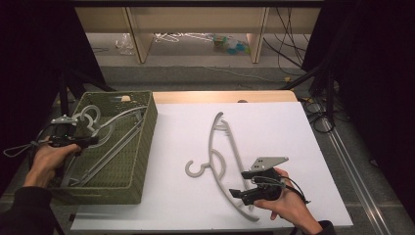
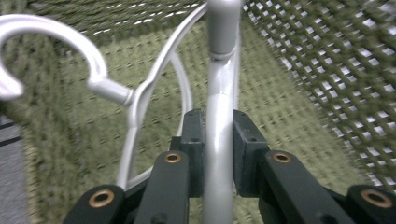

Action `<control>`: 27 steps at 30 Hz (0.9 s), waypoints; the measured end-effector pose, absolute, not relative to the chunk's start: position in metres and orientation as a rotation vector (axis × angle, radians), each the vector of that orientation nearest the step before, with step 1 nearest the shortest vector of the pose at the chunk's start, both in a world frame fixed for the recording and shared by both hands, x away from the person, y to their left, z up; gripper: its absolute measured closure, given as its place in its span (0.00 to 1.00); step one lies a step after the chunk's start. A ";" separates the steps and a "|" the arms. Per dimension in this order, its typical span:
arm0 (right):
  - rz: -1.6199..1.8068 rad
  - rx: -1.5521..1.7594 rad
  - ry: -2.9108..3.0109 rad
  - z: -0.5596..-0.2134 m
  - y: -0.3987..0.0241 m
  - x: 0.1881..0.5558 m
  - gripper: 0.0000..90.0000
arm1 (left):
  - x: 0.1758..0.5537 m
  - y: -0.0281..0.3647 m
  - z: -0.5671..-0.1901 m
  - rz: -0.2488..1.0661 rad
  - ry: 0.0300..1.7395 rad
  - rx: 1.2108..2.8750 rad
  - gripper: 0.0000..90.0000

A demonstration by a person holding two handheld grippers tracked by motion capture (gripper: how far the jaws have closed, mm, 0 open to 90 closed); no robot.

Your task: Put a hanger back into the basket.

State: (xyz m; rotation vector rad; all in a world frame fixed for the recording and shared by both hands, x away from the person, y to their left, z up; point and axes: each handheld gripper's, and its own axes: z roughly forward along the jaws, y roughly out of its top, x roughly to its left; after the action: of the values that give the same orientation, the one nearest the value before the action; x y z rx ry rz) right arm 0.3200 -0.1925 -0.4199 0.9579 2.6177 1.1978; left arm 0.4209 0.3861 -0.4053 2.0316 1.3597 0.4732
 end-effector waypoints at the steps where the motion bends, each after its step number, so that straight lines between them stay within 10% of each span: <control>1: 1.196 0.957 2.617 -0.420 -0.193 0.320 0.30 | 0.421 0.387 -0.405 0.479 1.365 2.027 0.85; 27: 1.207 0.978 2.600 -0.424 -0.192 0.321 0.30 | 0.417 0.406 -0.412 0.601 1.574 1.864 0.66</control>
State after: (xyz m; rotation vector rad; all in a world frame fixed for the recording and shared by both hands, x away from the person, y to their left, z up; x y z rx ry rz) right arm 0.3215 -0.1923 -0.4242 0.9784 2.5996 1.2072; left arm 0.4166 0.4065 -0.4122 1.8639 1.5738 0.6008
